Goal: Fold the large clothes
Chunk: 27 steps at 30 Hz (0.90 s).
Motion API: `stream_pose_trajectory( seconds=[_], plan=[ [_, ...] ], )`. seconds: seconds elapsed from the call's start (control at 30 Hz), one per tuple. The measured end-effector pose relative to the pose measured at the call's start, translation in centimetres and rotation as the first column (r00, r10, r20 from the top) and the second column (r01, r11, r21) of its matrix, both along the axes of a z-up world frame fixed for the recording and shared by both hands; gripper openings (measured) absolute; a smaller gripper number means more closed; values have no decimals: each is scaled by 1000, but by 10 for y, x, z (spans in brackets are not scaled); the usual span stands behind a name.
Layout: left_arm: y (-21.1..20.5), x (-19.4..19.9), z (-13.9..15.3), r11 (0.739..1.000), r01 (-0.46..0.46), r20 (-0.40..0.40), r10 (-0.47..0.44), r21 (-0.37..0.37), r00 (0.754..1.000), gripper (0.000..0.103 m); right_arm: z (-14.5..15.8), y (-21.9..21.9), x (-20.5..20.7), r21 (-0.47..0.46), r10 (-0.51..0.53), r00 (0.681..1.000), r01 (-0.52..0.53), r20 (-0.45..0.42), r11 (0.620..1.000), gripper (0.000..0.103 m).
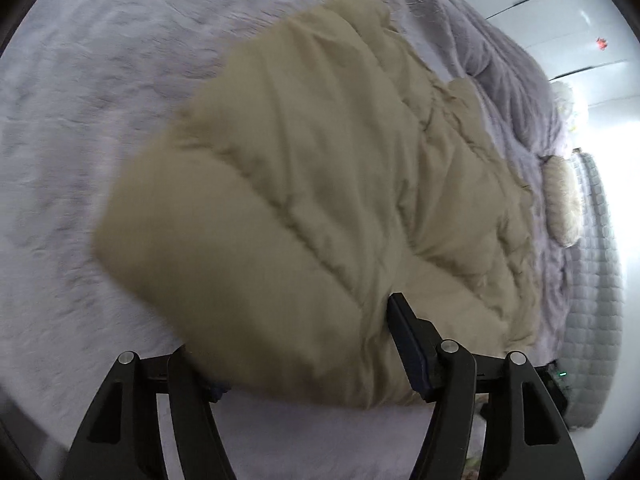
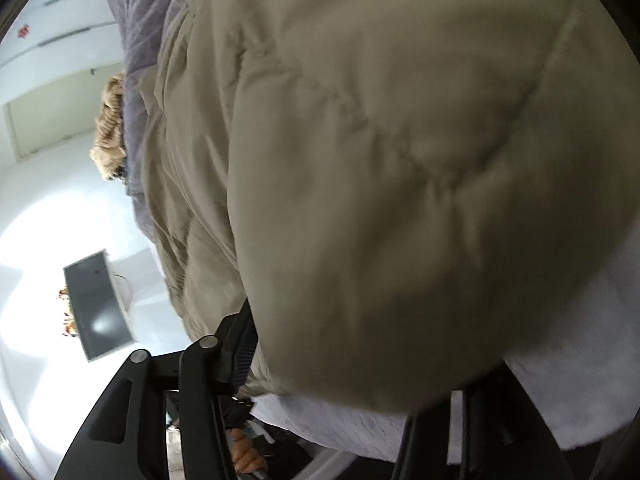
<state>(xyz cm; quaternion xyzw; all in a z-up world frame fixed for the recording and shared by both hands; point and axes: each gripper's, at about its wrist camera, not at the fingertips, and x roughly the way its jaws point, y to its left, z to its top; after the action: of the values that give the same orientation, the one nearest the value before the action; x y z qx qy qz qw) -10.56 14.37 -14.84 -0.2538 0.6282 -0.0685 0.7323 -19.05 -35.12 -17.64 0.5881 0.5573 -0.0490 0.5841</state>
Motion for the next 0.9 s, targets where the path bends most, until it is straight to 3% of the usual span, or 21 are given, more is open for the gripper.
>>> stream_pose_trajectory(
  seconds=[0.3, 0.4, 0.57, 0.77, 0.9],
  plan=[
    [19, -12, 49, 986, 11, 52, -20, 165, 998, 67, 43, 4, -17, -127, 78, 996, -83, -42, 988, 56],
    [24, -10, 59, 982, 21, 54, -32, 186, 998, 67, 50, -2, -30, -157, 112, 993, -116, -32, 981, 56],
    [28, -7, 64, 975, 47, 64, -62, 217, 996, 67, 79, 23, -4, -204, 192, 981, -189, -6, 961, 56],
    [25, 2, 61, 972, 78, 45, -90, 223, 995, 67, 84, 66, 26, -227, 254, 967, -248, -1, 942, 56],
    [24, 7, 58, 951, 142, 19, -153, 274, 988, 67, 83, 92, 41, -255, 295, 955, -290, -19, 922, 56]
  ],
)
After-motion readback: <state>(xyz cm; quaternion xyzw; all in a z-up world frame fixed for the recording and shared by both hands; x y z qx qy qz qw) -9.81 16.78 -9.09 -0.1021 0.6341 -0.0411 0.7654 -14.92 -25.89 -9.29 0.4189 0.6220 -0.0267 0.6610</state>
